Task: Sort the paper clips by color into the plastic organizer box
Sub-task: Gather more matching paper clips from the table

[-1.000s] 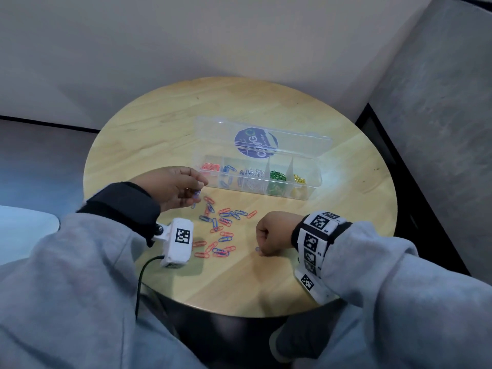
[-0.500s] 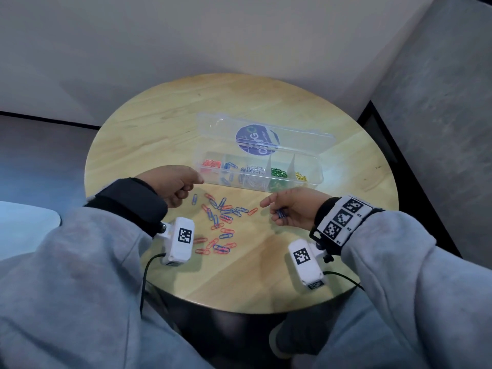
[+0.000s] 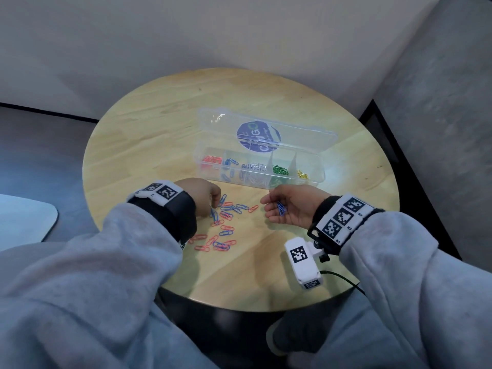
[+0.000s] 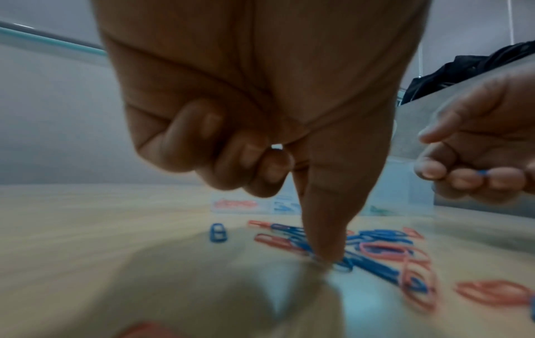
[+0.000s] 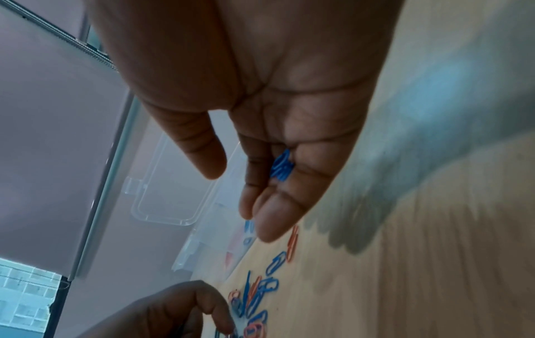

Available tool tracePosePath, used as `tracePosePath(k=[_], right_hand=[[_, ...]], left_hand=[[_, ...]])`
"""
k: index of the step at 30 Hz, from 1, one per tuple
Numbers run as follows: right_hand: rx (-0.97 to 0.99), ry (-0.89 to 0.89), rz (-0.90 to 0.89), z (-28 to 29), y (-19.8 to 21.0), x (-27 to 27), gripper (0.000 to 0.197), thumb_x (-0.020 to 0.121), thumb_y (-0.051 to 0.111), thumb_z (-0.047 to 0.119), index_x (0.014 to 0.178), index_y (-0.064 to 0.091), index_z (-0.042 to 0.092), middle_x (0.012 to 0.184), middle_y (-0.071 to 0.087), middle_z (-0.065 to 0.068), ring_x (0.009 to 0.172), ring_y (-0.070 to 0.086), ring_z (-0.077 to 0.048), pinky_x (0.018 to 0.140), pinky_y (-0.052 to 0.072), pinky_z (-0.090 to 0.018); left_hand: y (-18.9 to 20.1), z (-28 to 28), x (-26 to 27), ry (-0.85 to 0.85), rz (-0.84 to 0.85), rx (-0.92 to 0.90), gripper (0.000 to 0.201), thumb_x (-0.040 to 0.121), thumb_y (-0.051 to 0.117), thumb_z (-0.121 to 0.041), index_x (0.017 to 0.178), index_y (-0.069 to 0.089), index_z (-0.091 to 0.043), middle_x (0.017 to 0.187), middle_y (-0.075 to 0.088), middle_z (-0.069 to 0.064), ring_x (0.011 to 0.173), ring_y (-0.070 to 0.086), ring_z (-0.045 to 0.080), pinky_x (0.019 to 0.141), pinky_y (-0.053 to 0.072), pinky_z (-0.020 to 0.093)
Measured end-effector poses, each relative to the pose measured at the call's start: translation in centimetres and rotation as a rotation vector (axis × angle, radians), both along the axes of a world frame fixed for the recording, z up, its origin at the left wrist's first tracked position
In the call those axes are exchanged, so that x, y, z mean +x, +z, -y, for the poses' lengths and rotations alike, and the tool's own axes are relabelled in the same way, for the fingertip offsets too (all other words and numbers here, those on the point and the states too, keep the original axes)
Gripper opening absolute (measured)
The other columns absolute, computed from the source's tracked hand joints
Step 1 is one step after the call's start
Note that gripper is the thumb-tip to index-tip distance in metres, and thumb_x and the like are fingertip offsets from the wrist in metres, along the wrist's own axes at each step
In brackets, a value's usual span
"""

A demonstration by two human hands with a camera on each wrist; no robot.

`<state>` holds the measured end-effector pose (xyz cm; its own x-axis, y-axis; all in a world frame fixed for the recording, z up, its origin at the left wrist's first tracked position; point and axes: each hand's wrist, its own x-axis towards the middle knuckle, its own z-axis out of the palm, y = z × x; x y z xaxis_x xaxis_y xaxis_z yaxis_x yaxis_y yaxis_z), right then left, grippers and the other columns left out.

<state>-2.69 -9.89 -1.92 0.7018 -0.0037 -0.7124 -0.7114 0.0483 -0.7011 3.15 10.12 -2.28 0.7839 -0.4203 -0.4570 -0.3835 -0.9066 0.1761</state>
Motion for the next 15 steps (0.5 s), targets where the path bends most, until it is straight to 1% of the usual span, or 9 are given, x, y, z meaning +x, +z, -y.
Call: tracePosePath(k=[3,5,6,7,9,10,12,14,15], right_hand=[[0.002,0.009,-0.002,-0.4,0.2,0.1,0.033,0.099,0.038,0.023,0.081,0.058,0.004,0.069,0.053,-0.007,0.055,0.057,-0.014,0.051,0.053,-0.021],[-0.082,0.058,-0.002,-0.9,0.4,0.3,0.028,0.099,0.04,0.021,0.082,0.056,0.006,0.066,0.049,-0.004,0.051,0.05,-0.012,0.044,0.047,-0.017],[-0.164,0.103,0.003,-1.2,0.4,0.4,0.022,0.098,0.043,0.019,0.084,0.056,0.007,0.065,0.045,-0.003,0.05,0.045,-0.012,0.041,0.042,-0.017],[-0.279,0.171,0.021,-1.4,0.4,0.6,0.017,0.096,0.047,0.018,0.087,0.056,0.007,0.065,0.043,-0.003,0.052,0.041,-0.013,0.042,0.037,-0.018],[-0.577,0.373,0.096,-1.5,0.4,0.8,0.013,0.091,0.055,0.021,0.092,0.06,0.01,0.065,0.045,-0.001,0.056,0.041,-0.014,0.051,0.037,-0.021],[-0.721,0.47,0.146,-1.6,0.4,0.8,0.013,0.089,0.057,0.024,0.093,0.062,0.012,0.066,0.047,0.002,0.06,0.044,-0.013,0.055,0.038,-0.021],[-0.927,0.593,0.227,-2.0,0.6,0.8,0.015,0.087,0.058,0.022,0.096,0.066,0.013,0.071,0.049,0.008,0.071,0.048,-0.012,0.054,0.036,-0.017],[-1.048,0.686,0.282,-2.5,0.6,0.8,0.017,0.087,0.058,0.02,0.1,0.065,0.013,0.072,0.047,0.01,0.077,0.048,-0.013,0.05,0.031,-0.017],[-1.078,0.712,0.303,-2.7,0.6,0.9,0.016,0.087,0.058,0.02,0.101,0.064,0.013,0.071,0.045,0.011,0.078,0.048,-0.014,0.05,0.03,-0.017]], left_hand=[[-0.5,0.2,0.0,-0.033,0.011,0.028,0.017,0.081,0.056,-0.01,0.083,0.056,-0.027,0.074,0.046,-0.01,0.082,0.048,0.017,0.049,0.027,0.018],[-0.8,0.1,0.0,-0.039,0.021,0.053,0.014,0.082,0.056,-0.012,0.079,0.056,-0.025,0.073,0.048,-0.009,0.081,0.049,0.017,0.05,0.028,0.019],[-0.9,0.0,0.1,-0.034,0.014,0.061,0.013,0.082,0.056,-0.013,0.076,0.054,-0.024,0.073,0.049,-0.009,0.082,0.049,0.017,0.052,0.03,0.02],[-1.1,-0.1,0.2,-0.024,0.0,0.07,0.014,0.082,0.057,-0.014,0.072,0.053,-0.023,0.076,0.052,-0.008,0.082,0.051,0.018,0.056,0.033,0.021],[-1.2,-0.1,0.1,-0.013,-0.024,0.082,0.01,0.082,0.057,-0.016,0.074,0.055,-0.022,0.083,0.058,-0.004,0.082,0.053,0.019,0.064,0.037,0.023],[-1.1,-0.2,0.0,-0.007,-0.034,0.08,0.007,0.081,0.058,-0.017,0.077,0.057,-0.022,0.084,0.059,-0.003,0.081,0.053,0.019,0.064,0.038,0.023],[-0.8,-0.6,0.0,0.021,-0.081,0.057,0.007,0.08,0.06,-0.018,0.074,0.058,-0.021,0.077,0.058,-0.004,0.077,0.053,0.018,0.061,0.038,0.021],[-0.3,-1.4,0.4,0.087,-0.159,-0.011,0.011,0.078,0.06,-0.018,0.068,0.057,-0.02,0.068,0.056,-0.005,0.07,0.051,0.017,0.06,0.038,0.022],[0.0,-1.9,0.8,0.153,-0.231,-0.11,0.012,0.077,0.061,-0.017,0.066,0.056,-0.019,0.064,0.055,-0.004,0.065,0.048,0.016,0.059,0.038,0.022]])
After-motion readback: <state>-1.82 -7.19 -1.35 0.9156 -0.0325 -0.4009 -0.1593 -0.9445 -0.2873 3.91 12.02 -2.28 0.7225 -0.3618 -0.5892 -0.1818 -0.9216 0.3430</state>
